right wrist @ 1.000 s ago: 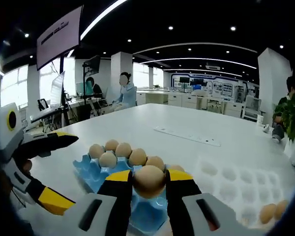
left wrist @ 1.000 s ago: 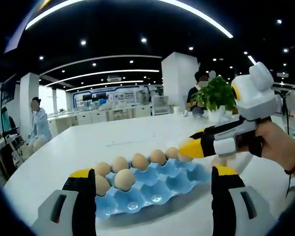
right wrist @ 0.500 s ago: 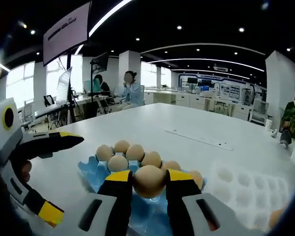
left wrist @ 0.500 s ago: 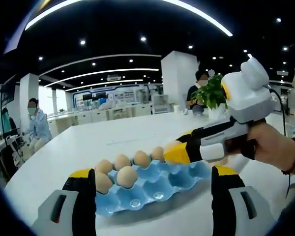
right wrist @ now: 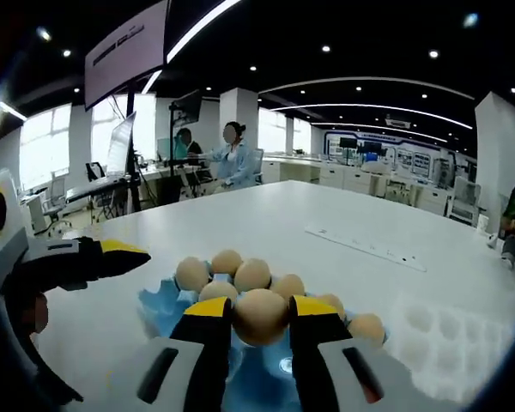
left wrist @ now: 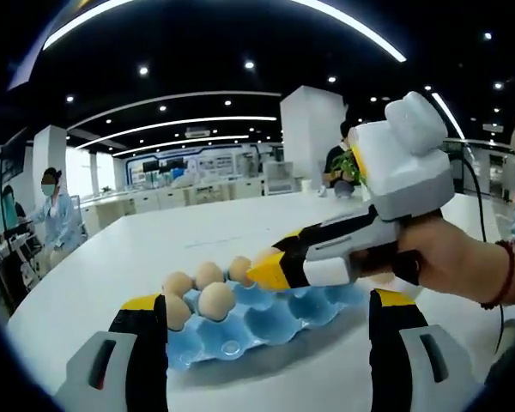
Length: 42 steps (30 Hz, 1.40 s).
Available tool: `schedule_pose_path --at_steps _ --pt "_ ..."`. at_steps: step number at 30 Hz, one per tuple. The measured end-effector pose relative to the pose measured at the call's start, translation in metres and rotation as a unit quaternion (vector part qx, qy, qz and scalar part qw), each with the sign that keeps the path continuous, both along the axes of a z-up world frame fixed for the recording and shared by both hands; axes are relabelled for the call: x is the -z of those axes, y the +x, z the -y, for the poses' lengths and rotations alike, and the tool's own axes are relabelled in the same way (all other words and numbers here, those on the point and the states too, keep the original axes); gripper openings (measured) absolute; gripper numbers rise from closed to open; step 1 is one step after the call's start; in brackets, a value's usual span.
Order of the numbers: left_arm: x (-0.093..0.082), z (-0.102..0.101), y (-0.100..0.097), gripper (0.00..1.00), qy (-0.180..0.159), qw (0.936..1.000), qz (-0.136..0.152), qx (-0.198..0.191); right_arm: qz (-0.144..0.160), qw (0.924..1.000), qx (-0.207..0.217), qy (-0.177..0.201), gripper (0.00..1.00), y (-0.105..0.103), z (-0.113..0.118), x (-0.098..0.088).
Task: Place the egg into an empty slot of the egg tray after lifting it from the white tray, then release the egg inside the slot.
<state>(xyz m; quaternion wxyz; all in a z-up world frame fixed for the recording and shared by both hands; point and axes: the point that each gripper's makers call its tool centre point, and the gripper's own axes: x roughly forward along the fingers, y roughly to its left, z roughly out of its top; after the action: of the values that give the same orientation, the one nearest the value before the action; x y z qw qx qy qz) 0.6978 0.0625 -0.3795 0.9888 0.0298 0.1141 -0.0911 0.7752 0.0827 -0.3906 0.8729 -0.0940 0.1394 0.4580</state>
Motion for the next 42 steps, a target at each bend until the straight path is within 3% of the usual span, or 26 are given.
schedule_pose_path --at_steps 21,30,42 --pt "0.006 -0.017 -0.001 1.0 -0.003 0.9999 -0.005 -0.012 -0.026 0.9994 0.001 -0.023 0.28 0.004 -0.01 0.031" --pt "0.008 -0.018 -0.002 1.0 -0.003 0.9999 -0.009 -0.011 -0.026 0.9996 0.0 -0.012 0.29 0.002 -0.009 0.03" --pt "0.001 -0.015 -0.003 1.0 -0.005 1.0 -0.001 -0.006 -0.035 0.9992 0.018 0.005 0.43 0.005 0.001 0.028"
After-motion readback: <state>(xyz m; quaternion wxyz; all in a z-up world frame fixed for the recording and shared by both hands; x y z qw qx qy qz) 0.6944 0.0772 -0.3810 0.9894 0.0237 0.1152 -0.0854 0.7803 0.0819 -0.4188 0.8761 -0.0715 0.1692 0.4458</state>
